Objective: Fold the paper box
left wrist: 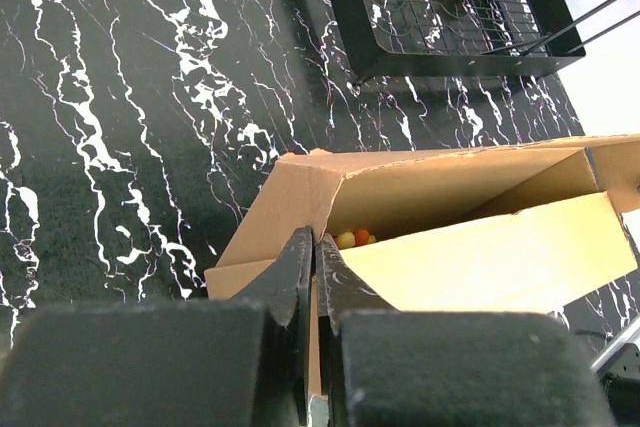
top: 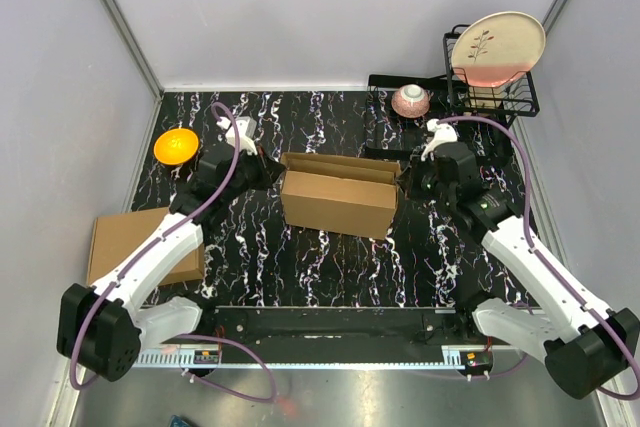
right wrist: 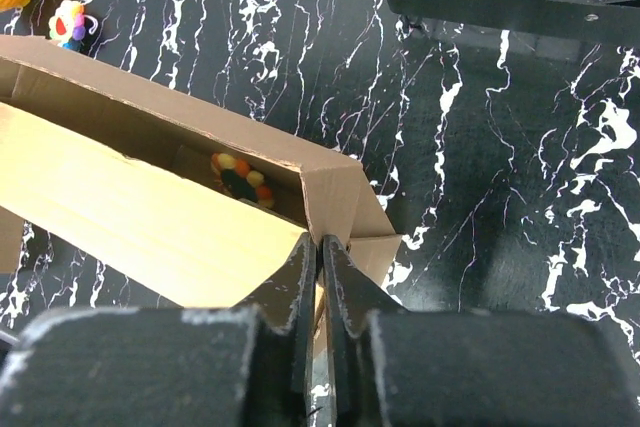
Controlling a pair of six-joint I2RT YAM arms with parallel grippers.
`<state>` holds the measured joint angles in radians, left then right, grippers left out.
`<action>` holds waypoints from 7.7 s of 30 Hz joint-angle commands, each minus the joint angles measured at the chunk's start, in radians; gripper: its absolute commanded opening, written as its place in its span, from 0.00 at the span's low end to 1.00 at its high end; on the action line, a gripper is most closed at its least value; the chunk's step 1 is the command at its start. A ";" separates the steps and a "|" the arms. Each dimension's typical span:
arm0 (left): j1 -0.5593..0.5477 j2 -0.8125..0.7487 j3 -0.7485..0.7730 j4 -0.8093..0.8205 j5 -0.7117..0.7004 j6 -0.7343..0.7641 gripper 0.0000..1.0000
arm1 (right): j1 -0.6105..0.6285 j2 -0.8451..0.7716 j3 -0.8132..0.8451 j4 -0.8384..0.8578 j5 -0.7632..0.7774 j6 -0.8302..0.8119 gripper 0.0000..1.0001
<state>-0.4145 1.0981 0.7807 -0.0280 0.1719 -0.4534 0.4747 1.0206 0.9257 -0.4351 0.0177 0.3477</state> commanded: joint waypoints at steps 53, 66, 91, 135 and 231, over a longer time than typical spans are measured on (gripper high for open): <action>-0.007 -0.154 0.057 -0.072 -0.354 -0.002 0.43 | 0.010 0.007 0.309 -0.261 0.082 -0.032 0.56; -0.056 -0.501 -0.153 -0.023 -0.207 -0.221 0.23 | 0.005 0.407 0.726 -0.286 0.045 -0.067 0.55; -0.603 -0.054 -0.650 1.150 -0.281 -0.280 0.18 | -0.011 0.917 1.153 -0.625 -0.297 -0.133 0.43; -0.612 0.224 -0.413 1.074 -0.511 -0.246 0.27 | 0.099 0.783 0.636 -0.467 -0.367 -0.125 0.42; -0.162 -0.319 -0.063 0.057 -0.336 0.016 0.49 | -0.044 0.188 0.610 -0.540 0.101 -0.001 0.67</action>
<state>-0.6613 0.7113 0.6544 0.1452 -0.3389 -0.4366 0.4309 1.2457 1.5921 -0.9310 0.1852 0.3084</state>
